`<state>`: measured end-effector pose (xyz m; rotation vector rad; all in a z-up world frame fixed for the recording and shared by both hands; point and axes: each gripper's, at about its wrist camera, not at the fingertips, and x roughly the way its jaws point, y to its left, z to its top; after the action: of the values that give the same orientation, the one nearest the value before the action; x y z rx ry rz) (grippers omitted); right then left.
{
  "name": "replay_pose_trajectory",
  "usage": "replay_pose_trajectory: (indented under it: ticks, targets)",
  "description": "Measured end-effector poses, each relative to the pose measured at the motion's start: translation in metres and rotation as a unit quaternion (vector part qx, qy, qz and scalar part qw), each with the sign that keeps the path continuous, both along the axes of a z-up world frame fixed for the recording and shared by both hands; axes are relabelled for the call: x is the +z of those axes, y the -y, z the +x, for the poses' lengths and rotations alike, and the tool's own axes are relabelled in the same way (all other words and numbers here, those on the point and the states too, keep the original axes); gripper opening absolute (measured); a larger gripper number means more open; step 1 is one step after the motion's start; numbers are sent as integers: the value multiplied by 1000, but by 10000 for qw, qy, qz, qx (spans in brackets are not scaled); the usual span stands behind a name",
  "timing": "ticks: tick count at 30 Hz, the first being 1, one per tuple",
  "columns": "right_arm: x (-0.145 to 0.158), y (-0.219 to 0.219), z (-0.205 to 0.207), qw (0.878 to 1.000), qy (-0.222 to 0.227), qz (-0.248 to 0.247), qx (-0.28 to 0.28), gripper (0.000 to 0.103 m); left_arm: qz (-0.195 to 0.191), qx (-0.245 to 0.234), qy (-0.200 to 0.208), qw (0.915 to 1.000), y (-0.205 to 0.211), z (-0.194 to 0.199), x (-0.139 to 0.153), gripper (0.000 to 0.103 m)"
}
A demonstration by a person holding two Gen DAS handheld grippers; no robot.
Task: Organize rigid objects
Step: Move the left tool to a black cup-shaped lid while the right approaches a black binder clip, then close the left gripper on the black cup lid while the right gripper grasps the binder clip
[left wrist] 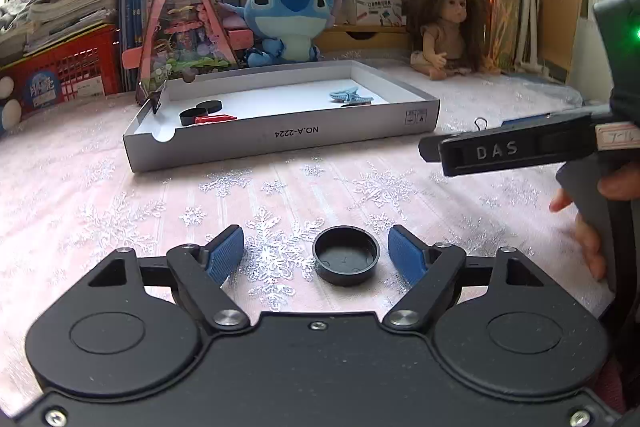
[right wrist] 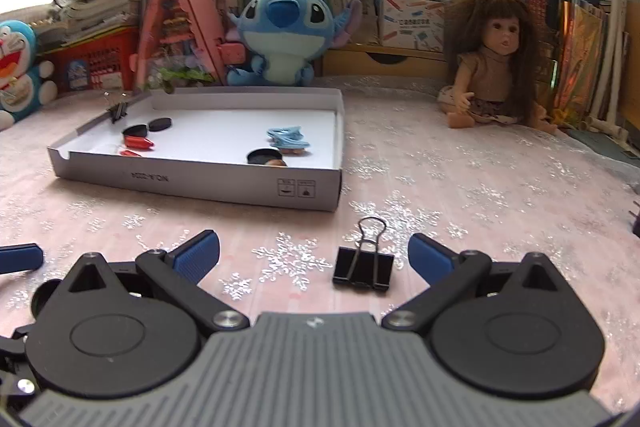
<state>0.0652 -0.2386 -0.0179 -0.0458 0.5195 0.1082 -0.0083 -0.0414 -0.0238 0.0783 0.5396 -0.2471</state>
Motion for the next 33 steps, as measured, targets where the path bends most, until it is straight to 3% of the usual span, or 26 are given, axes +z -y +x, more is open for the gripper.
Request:
replay_pose_trajectory:
  ticks: [9, 15, 21, 27, 33]
  targets:
    - [-4, 0, 11, 9984, -349, -84, -445, 103, 12, 24, 123, 9999, 2, -4, -2, 69]
    - [-4, 7, 8, 9976, -273, 107, -633, 103, 49, -132, 222, 9997, 7, -10, -2, 48]
    - [-4, 10, 9, 9972, -309, 227, -635, 95, 68, -228, 274, 9993, 12, -17, -2, 31]
    - [-5, 14, 10, 9964, -361, 338, -683, 80, -137, -53, 184, 9997, 3, -12, 2, 30]
    - [-5, 11, 6, 9971, -293, 190, -678, 52, -196, 204, 96, 9996, -8, -4, 6, 30]
